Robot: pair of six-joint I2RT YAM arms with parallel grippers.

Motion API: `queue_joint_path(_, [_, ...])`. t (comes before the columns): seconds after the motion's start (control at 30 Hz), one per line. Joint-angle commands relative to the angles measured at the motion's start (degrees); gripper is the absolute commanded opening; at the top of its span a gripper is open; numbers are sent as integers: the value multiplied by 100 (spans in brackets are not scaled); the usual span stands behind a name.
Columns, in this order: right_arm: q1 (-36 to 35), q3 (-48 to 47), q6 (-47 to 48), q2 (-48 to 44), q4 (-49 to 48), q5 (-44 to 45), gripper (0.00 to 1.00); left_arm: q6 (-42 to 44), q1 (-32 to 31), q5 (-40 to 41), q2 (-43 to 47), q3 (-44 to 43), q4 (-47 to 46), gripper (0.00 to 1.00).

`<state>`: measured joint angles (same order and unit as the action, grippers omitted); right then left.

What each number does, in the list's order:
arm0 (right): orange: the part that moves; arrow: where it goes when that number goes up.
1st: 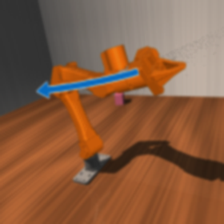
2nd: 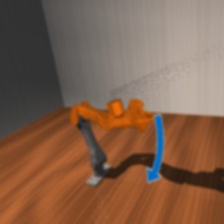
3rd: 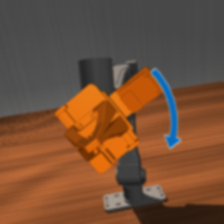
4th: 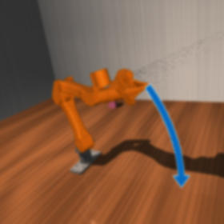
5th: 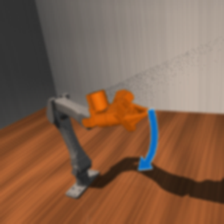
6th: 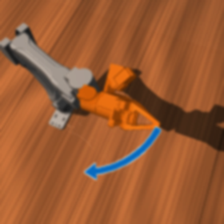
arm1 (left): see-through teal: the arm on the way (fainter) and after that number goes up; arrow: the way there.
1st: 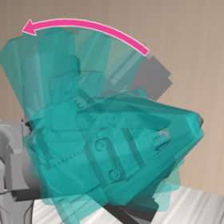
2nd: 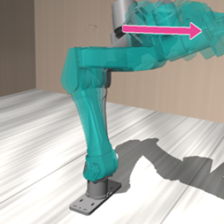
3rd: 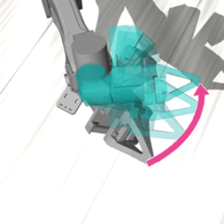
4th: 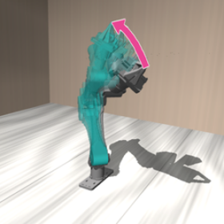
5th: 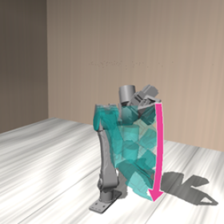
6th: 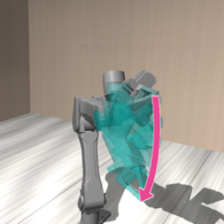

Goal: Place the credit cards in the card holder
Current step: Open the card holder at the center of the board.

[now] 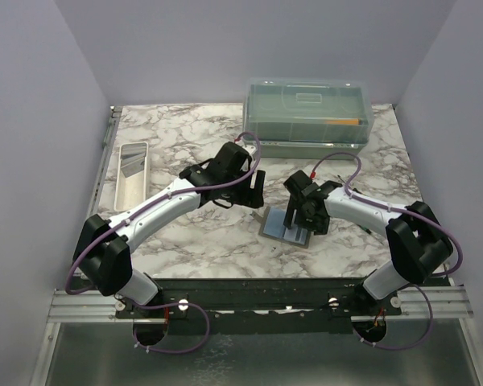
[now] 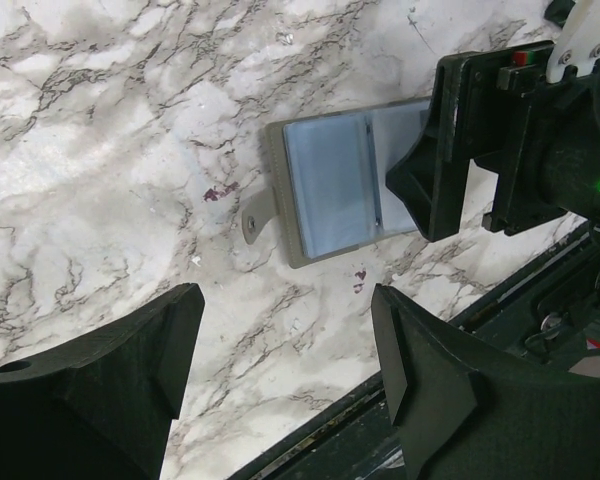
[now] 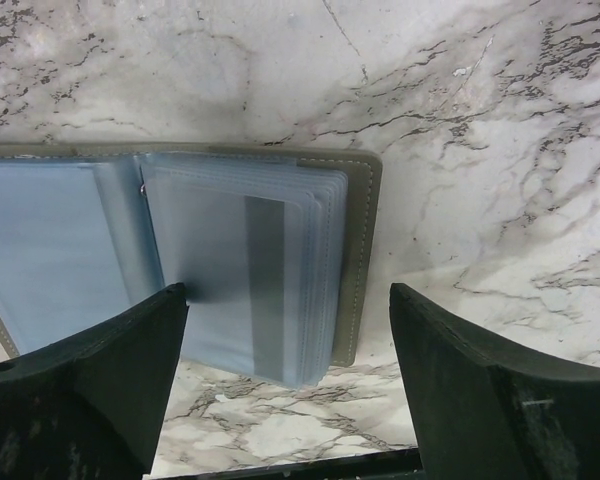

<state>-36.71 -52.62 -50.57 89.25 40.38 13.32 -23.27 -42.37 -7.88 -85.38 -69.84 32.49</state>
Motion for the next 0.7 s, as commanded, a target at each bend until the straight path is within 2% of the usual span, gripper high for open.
queue_joint_path(0.0, [-29,-137,-24,104,141,187,84,73,6,191,156,50,-25,75])
queue_joint_path(0.2, [-25,-85,11,62,15,98,83,68,5,156,101,50,-47,75])
queue_joint_path(0.37, [-29,14,-10,47,23,102,74,57,4,164,72,59,-61,75])
queue_joint_path(0.67, [-29,116,3,-84,-45,94,65,38,6,138,49,50,-68,75])
